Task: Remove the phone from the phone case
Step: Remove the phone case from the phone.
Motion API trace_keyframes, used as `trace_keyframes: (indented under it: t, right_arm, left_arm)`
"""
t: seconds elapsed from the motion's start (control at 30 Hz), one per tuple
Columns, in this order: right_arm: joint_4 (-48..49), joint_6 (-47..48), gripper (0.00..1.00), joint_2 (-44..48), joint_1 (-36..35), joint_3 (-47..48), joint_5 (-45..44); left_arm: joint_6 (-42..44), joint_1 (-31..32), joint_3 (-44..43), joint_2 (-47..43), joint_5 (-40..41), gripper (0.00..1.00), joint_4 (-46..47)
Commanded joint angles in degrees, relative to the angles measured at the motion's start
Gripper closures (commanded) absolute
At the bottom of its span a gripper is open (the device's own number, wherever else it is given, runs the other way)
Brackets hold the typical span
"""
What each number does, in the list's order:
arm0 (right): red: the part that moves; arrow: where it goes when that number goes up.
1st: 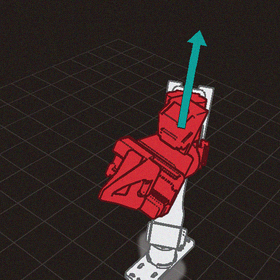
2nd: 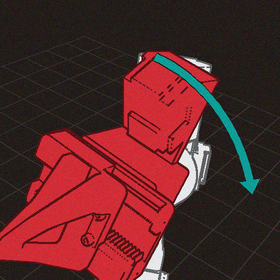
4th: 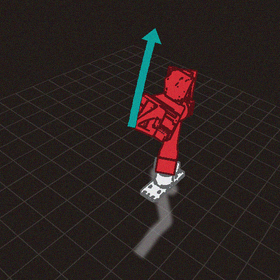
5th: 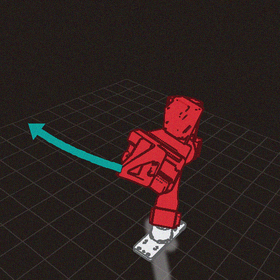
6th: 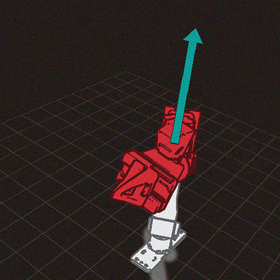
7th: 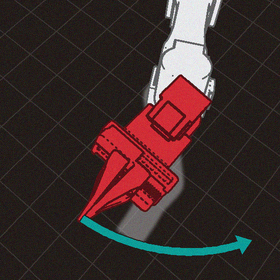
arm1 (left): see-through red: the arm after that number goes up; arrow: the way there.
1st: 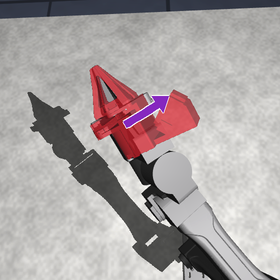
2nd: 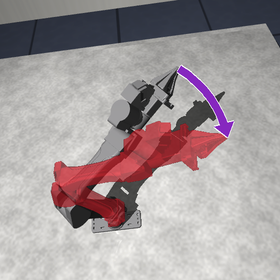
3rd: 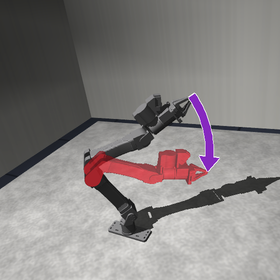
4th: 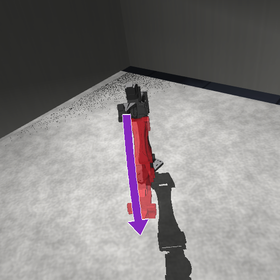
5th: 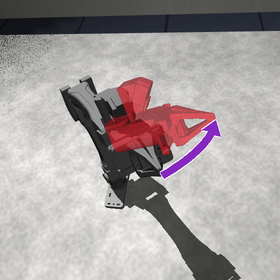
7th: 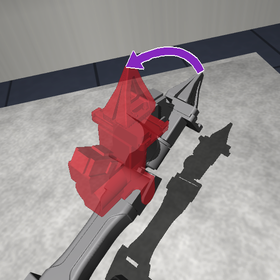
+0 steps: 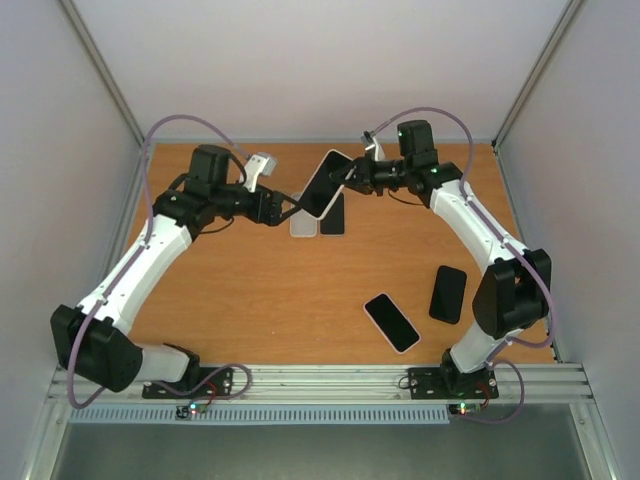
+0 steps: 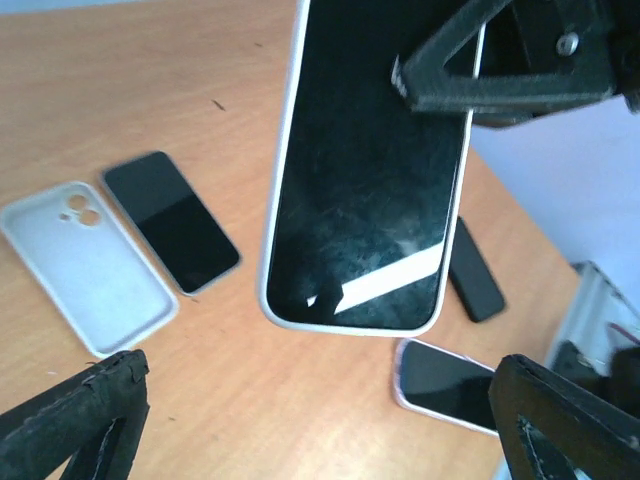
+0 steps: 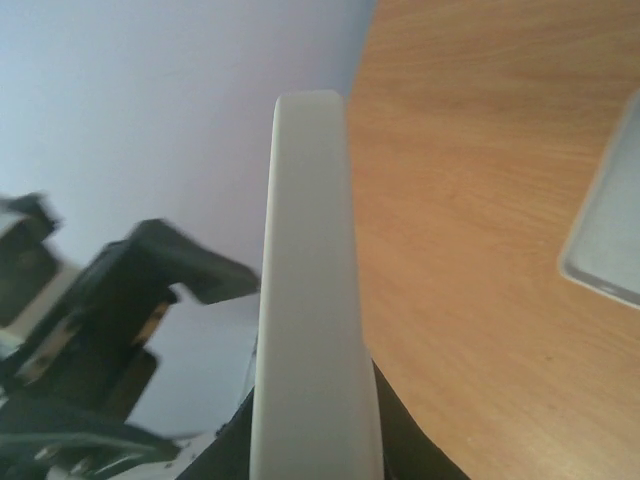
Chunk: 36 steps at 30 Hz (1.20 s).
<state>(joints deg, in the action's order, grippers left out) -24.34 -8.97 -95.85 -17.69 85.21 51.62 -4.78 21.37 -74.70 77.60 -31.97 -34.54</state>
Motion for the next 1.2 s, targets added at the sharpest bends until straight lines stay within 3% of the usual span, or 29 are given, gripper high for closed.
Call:
trace_keyframes:
  t: [0.0,0.17,0.3,0.43,0.63,0.9,1.17]
  right_arm:
    - [6.66,2.21,0.99,4.34,0.20,-0.04,13.10]
    - [10.82,-0.05,0.99,4.97,0.64,-0.69,19.59]
    - [22.84,-8.52,0.99,5.34,0.51,-4.91,22.55]
    - [30.00,-13.34,0.99,5.33,0.56,-6.64,24.13]
    - [31.04,-13.19,0.99,6.32,0.55,-7.18,25.81]
    - [31.67,-12.93,0.99,6.85,0.55,-8.10,28.82]
    - [31.64,-12.21,0.99,8.28,0.55,-9.19,29.14]
  left_arm:
    - [-3.95,-2.36,3.99,-3.03,-16.84,0.07,4.37]
    - [-8.02,-3.43,7.04,-4.83,-25.12,0.12,9.24]
    - [-15.85,-3.42,11.49,-5.99,-30.88,0.16,19.59]
    - [-17.35,-3.43,12.58,-6.56,-32.28,0.23,20.25]
    - [-20.08,-3.64,15.23,-6.68,-33.42,0.31,23.76]
    - [-35.85,-4.79,19.95,-6.44,-38.90,0.41,45.13]
    - [-37.31,-5.70,20.46,-6.15,-38.24,0.46,45.39]
